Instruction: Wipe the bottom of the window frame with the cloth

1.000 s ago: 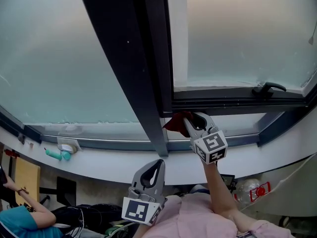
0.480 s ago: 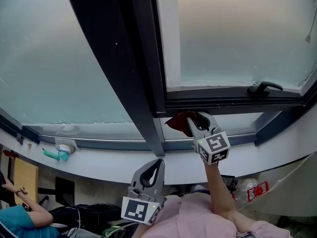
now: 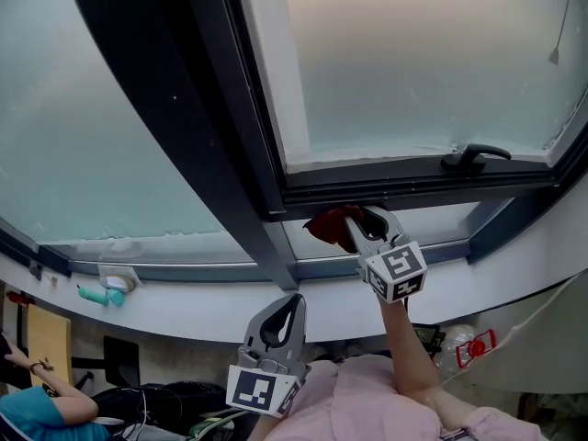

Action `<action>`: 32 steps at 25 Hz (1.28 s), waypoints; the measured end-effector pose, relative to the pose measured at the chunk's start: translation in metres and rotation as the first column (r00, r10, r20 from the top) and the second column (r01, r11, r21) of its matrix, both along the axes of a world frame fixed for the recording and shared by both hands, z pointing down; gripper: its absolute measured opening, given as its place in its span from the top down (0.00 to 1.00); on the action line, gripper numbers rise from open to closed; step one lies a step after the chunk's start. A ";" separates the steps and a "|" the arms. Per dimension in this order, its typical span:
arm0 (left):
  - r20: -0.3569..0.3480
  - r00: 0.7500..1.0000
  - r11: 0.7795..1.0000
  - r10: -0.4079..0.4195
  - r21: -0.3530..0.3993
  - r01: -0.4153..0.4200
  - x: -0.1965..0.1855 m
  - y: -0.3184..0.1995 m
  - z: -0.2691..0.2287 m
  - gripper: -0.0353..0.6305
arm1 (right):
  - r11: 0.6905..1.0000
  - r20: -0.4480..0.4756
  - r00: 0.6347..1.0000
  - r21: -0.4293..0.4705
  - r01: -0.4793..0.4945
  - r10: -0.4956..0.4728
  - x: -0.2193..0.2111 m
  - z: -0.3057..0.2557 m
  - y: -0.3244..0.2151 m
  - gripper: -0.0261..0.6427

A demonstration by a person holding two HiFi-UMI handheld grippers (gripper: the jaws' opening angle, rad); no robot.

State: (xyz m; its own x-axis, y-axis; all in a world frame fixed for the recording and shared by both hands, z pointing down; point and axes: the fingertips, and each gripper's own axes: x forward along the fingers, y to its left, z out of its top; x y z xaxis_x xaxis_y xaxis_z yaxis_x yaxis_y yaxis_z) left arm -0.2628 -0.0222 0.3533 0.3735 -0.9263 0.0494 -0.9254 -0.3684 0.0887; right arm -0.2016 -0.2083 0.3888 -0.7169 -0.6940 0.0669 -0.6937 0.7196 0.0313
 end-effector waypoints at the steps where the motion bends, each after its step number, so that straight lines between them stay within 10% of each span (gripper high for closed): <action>1: -0.002 1.000 1.000 0.000 0.000 0.000 0.002 -0.001 0.001 0.95 | 1.000 -0.001 1.000 0.000 0.003 -0.003 0.001 0.000 -0.001 0.85; 32: -0.004 0.999 0.999 0.041 -0.004 -0.041 0.046 -0.015 -0.002 0.95 | 1.000 -0.026 1.000 -0.001 -0.007 0.007 0.048 0.000 -0.009 0.85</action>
State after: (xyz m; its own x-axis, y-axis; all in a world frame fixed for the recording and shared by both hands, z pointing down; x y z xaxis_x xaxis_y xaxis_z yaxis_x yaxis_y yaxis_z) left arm -0.2170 -0.0371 0.3514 0.4117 -0.9099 0.0519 -0.9091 -0.4060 0.0938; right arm -0.1539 -0.2171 0.3886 -0.7102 -0.6987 0.0860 -0.6975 0.7149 0.0484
